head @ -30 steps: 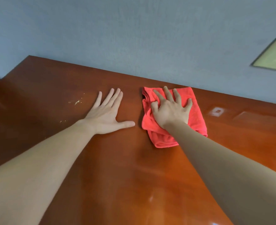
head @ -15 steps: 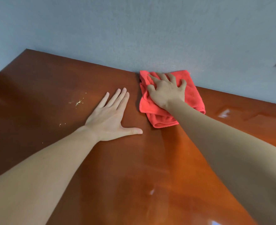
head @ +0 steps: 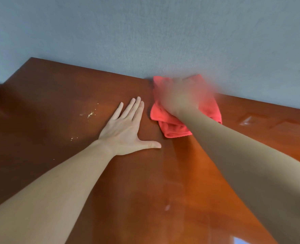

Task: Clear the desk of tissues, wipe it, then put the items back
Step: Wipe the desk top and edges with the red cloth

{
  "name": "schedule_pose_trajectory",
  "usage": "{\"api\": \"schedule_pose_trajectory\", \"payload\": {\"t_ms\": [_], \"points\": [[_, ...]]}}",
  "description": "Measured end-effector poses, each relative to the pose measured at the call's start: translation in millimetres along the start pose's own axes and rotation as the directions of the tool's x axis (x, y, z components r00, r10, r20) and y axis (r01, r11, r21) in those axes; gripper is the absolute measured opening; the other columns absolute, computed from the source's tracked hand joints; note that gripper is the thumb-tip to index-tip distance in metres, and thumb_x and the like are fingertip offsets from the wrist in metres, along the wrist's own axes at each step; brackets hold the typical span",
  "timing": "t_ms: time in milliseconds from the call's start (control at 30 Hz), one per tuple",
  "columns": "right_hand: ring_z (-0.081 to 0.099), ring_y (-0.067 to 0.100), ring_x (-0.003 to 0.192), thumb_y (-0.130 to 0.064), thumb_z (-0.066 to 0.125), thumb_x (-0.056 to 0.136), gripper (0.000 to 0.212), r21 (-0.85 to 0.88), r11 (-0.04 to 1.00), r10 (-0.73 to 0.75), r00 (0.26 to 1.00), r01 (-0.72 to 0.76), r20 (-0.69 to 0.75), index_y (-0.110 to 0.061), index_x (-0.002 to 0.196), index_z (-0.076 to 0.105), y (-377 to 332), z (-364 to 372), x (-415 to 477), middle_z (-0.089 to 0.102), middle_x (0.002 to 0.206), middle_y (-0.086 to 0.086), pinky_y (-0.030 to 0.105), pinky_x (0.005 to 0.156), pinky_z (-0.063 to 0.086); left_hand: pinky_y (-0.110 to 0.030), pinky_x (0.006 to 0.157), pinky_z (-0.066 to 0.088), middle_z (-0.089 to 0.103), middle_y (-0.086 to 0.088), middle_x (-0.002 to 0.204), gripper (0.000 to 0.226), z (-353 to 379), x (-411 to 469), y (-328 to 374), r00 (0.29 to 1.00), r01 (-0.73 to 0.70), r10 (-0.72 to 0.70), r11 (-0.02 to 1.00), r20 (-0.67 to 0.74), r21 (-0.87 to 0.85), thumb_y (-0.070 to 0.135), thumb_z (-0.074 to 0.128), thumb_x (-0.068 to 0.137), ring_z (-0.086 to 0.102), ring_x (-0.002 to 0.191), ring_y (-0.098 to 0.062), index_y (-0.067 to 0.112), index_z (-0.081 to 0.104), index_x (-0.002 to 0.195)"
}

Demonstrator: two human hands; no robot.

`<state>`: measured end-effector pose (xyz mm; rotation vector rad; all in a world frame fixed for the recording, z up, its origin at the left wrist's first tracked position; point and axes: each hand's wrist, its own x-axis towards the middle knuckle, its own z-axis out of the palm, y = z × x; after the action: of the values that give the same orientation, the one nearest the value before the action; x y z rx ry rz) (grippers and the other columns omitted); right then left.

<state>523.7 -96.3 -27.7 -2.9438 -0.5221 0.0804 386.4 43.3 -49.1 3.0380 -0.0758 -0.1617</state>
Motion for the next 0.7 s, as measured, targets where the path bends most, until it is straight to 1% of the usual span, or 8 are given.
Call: {"api": "schedule_pose_trajectory", "payload": {"t_ms": [67, 133, 200, 267, 333, 433, 500, 700], "points": [[0.025, 0.021, 0.139, -0.047, 0.027, 0.091, 0.05, -0.028, 0.972, -0.23, 0.973, 0.231, 0.027, -0.049, 0.139, 0.043, 13.6, -1.6, -9.4, 0.036, 0.151, -0.012, 0.054, 0.109, 0.014, -0.039, 0.123, -0.008, -0.023, -0.002, 0.162, 0.137, -0.8, 0.5, 0.0, 1.0, -0.001, 0.001, 1.0, 0.008, -0.01, 0.102, 0.014, 0.059, -0.025, 0.147, -0.009, 0.009, -0.016, 0.155], [0.027, 0.015, 0.138, -0.052, 0.02, 0.081, 0.06, -0.026, 0.905, -0.422, 0.904, 0.425, 0.07, -0.054, 0.135, 0.046, 32.1, -8.5, -19.8, 0.037, 0.149, -0.019, 0.048, 0.108, 0.015, -0.039, 0.123, -0.008, -0.024, -0.002, 0.162, 0.138, -1.1, 0.6, -0.7, 1.0, -0.003, 0.003, 1.0, 0.009, -0.022, 0.103, 0.018, 0.059, -0.026, 0.147, -0.008, 0.009, -0.017, 0.154], [0.028, 0.012, 0.138, -0.054, 0.016, 0.074, 0.068, -0.011, 0.879, -0.474, 0.876, 0.477, 0.086, -0.054, 0.134, 0.048, 50.9, -13.7, -22.3, 0.038, 0.148, -0.022, 0.045, 0.109, 0.015, -0.038, 0.123, -0.008, -0.026, -0.002, 0.161, 0.139, -1.5, 0.4, -0.9, 1.0, -0.006, 0.006, 0.999, 0.016, -0.034, 0.103, 0.02, 0.058, -0.027, 0.146, -0.008, 0.01, -0.019, 0.154], [0.029, 0.015, 0.138, -0.053, 0.017, 0.077, 0.066, -0.054, 0.921, -0.385, 0.922, 0.387, 0.04, -0.053, 0.136, 0.046, 59.0, -11.3, -16.4, 0.039, 0.149, -0.018, 0.046, 0.109, 0.016, -0.038, 0.123, -0.007, -0.026, -0.002, 0.161, 0.14, -1.4, -0.3, -1.8, 1.0, -0.006, 0.007, 0.999, 0.02, -0.048, 0.103, 0.022, 0.058, -0.026, 0.146, -0.008, 0.01, -0.018, 0.154], [0.028, 0.022, 0.137, -0.049, 0.025, 0.088, 0.054, -0.087, 0.983, -0.165, 0.986, 0.162, -0.029, -0.047, 0.139, 0.044, 47.5, -6.2, -9.6, 0.039, 0.15, -0.009, 0.049, 0.108, 0.018, -0.038, 0.124, -0.007, -0.025, -0.002, 0.162, 0.141, -1.7, -1.8, -1.3, 1.0, -0.007, 0.008, 0.999, 0.018, -0.054, 0.103, 0.023, 0.057, -0.025, 0.147, -0.009, 0.009, -0.016, 0.154], [0.024, 0.029, 0.138, -0.041, 0.031, 0.095, 0.049, -0.015, 0.997, 0.078, 0.996, -0.078, -0.033, -0.042, 0.142, 0.041, 12.2, -2.7, -7.7, 0.036, 0.15, 0.0, 0.056, 0.11, 0.014, -0.037, 0.123, -0.007, -0.023, -0.003, 0.162, 0.142, -2.4, -3.4, 1.5, 1.0, 0.004, -0.003, 0.997, 0.015, -0.074, 0.103, 0.024, 0.056, -0.023, 0.147, -0.009, 0.008, -0.015, 0.155], [0.022, 0.029, 0.14, -0.04, 0.031, 0.094, 0.049, 0.02, 0.997, 0.074, 0.997, -0.073, -0.014, -0.044, 0.142, 0.041, 2.1, -1.4, -16.5, 0.035, 0.151, -0.001, 0.058, 0.112, 0.011, -0.035, 0.123, -0.008, -0.023, -0.004, 0.162, 0.143, -4.9, -5.5, 2.4, 0.999, -0.002, 0.005, 0.996, 0.037, -0.089, 0.102, 0.027, 0.055, -0.023, 0.147, -0.009, 0.008, -0.014, 0.155], [0.019, 0.019, 0.143, -0.043, 0.032, 0.096, 0.044, 0.019, 0.993, -0.12, 0.993, 0.12, 0.006, -0.051, 0.137, 0.045, 7.9, 2.1, -61.4, 0.034, 0.152, -0.009, 0.052, 0.115, 0.008, -0.037, 0.122, -0.013, -0.024, -0.004, 0.162, 0.143, -9.3, -31.8, 7.6, 0.993, 0.003, 0.009, 0.995, 0.12, -0.096, 0.101, 0.03, 0.055, -0.028, 0.146, -0.011, 0.008, -0.014, 0.155]]}}
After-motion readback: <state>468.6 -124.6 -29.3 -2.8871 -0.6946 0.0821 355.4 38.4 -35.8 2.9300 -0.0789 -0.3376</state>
